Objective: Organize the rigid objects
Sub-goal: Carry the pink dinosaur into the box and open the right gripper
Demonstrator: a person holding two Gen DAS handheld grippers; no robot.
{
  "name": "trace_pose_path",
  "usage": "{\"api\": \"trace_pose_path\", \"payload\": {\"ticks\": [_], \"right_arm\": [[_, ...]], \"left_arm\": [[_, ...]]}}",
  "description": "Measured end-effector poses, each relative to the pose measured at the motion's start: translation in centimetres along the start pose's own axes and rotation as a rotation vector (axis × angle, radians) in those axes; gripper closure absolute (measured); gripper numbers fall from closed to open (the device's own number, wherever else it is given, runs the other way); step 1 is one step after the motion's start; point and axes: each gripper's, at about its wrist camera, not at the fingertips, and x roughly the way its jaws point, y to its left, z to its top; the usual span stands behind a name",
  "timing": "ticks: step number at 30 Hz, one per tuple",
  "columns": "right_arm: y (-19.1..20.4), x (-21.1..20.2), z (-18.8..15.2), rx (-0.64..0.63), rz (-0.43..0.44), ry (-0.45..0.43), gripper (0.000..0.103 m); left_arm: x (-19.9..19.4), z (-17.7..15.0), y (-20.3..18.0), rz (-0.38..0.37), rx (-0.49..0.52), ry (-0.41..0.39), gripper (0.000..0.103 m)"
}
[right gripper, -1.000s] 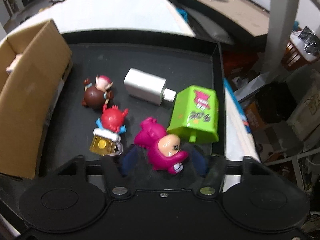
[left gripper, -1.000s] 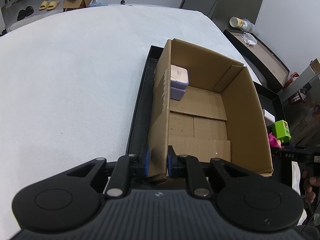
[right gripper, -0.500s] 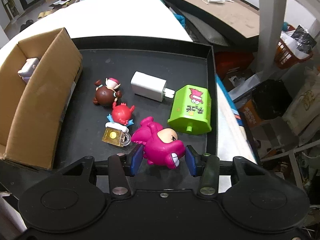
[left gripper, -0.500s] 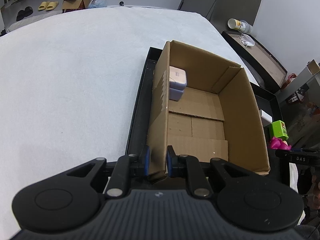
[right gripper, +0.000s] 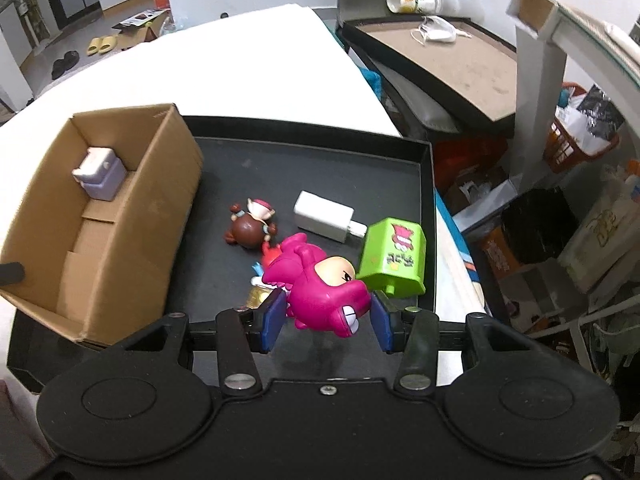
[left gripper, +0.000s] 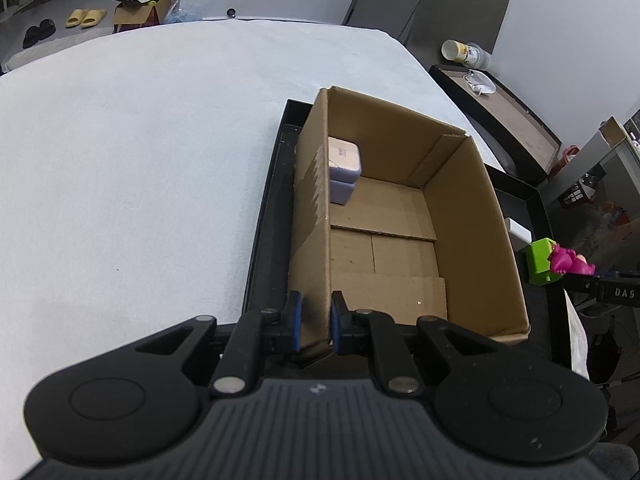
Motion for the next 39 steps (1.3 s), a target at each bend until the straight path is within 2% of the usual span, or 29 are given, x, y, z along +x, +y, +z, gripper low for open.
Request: {"api": "trace_pose_path", "payload": {"ticks": [21, 39], "right_arm": [[5.8, -3.6, 4.9, -0.074, 0.045, -0.090, 0.058], [12.2, -3.6, 7.7, -0.191, 0.076, -0.097, 0.058]], "left_arm": [[-0.1, 0.1, 0.7, -0.027, -0.026, -0.009, 0.089], [0.1, 0.0, 1.1, -0.042, -0.046, -0.007, 0.089]]}}
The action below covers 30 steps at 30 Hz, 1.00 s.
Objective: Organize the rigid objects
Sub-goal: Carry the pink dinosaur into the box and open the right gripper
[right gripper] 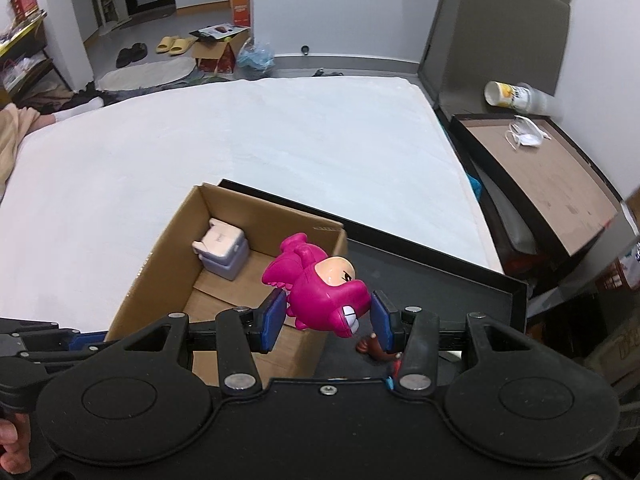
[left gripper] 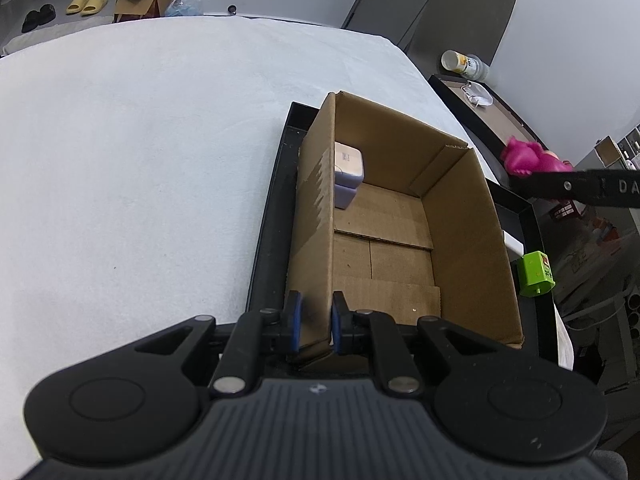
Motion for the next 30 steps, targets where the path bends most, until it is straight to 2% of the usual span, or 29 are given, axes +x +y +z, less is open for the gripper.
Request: {"api": "trace_pose_path", "payload": {"ticks": [15, 24, 30], "right_arm": [[2.9, 2.2, 1.8, -0.053, 0.029, 0.030, 0.058], [3.5, 4.7, 2.2, -0.019, 0.043, 0.077, 0.058], [3.8, 5.2, 2.4, 0.021, 0.057, 0.057, 0.055]], "left_arm": [[0.1, 0.0, -0.1, 0.002, 0.007, -0.002, 0.089], [0.0, -0.1, -0.1, 0.000, 0.010, -0.005, 0.089], [0.1, -0.1, -0.1, 0.001, 0.011, -0.005, 0.089]]}}
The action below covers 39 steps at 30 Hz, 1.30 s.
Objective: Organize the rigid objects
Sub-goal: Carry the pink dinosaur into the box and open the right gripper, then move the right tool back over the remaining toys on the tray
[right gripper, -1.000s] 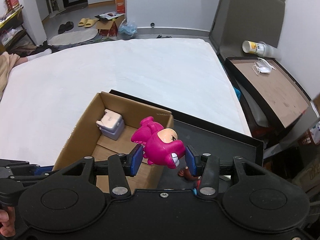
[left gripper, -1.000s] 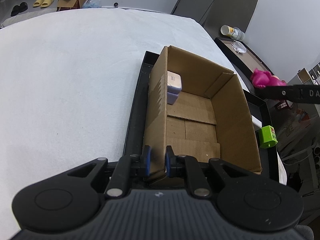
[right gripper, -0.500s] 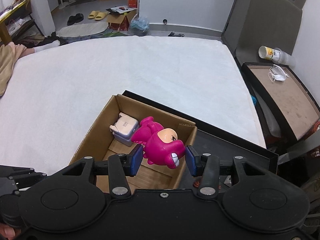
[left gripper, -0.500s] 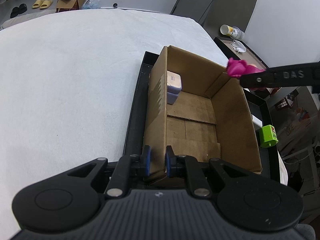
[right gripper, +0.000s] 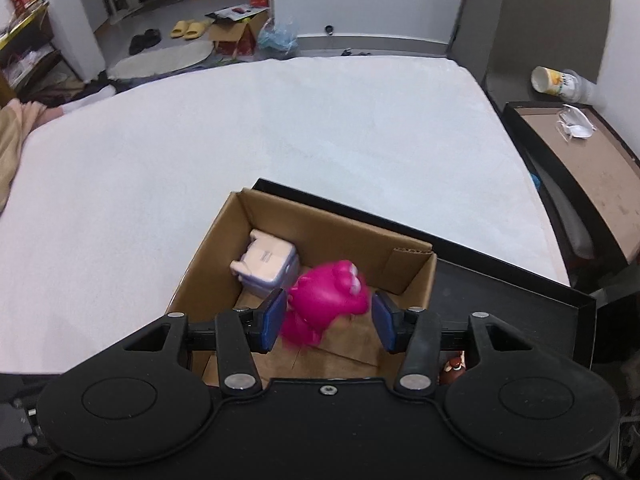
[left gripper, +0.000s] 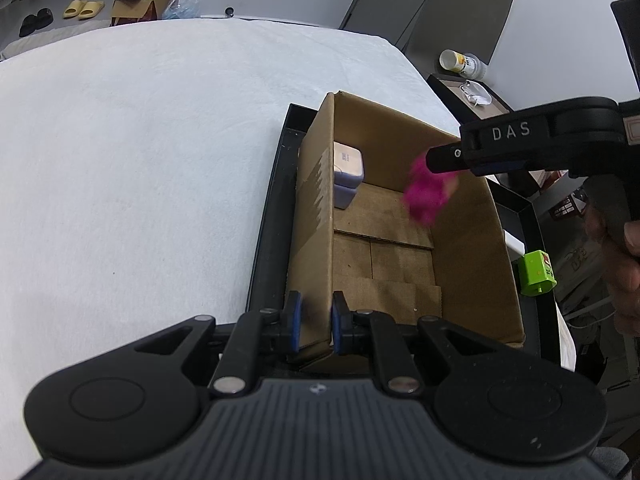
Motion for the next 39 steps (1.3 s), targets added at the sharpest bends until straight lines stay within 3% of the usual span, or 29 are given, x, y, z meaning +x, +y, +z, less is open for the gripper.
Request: {"api": "trace_pose_path", "payload": {"ticks": [11, 19, 39], "right_arm": [[-2.0, -2.3, -1.5, 0.013, -0.019, -0.035, 0.054], [-4.2, -4.9, -4.1, 0.052, -0.027, -0.063, 0.045], [-9.9, -8.5, -10.3, 0.142, -0.014, -0.101, 0.042]], "left_arm": [[0.1, 0.0, -0.2, 0.012, 0.003, 0.000, 0.089], [0.1, -0.1, -0.6, 0.027, 0.012, 0.004, 0.089], [-0.4, -0.2, -1.7, 0.085, 0.003, 0.012, 0.090]]}}
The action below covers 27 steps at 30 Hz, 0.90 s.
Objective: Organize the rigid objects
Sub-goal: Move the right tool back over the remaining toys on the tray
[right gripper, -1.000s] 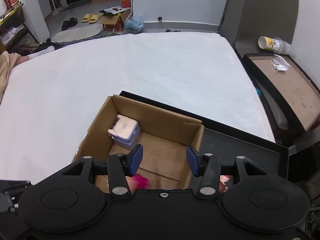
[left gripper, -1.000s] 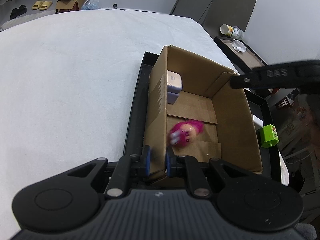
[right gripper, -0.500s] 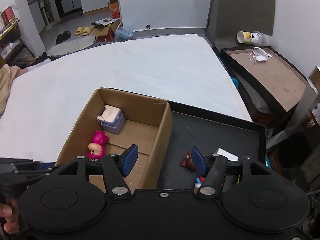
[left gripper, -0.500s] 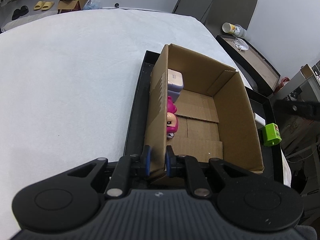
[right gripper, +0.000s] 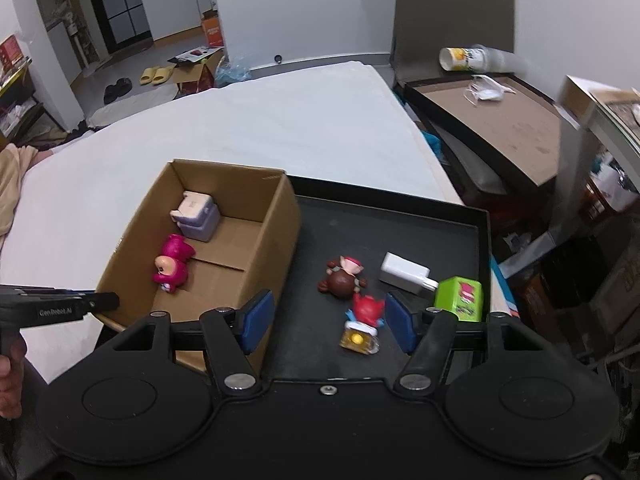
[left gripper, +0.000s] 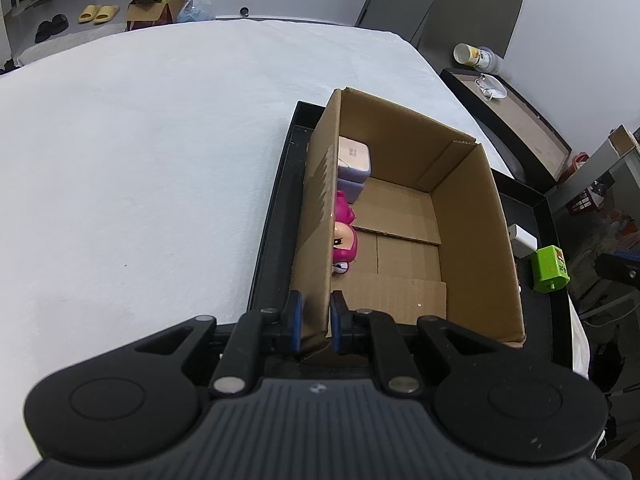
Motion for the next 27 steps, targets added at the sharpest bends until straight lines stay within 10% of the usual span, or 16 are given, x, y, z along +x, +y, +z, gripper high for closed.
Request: {"api": "trace_pose_path", "payload": {"ticks": [27], "right_arm": [[-5.6, 2.4, -2.2, 0.200, 0.033, 0.038, 0.035]], "left_arm": [[-0.4, -0.3, -1.0, 0.057, 0.007, -0.010, 0.094]]}}
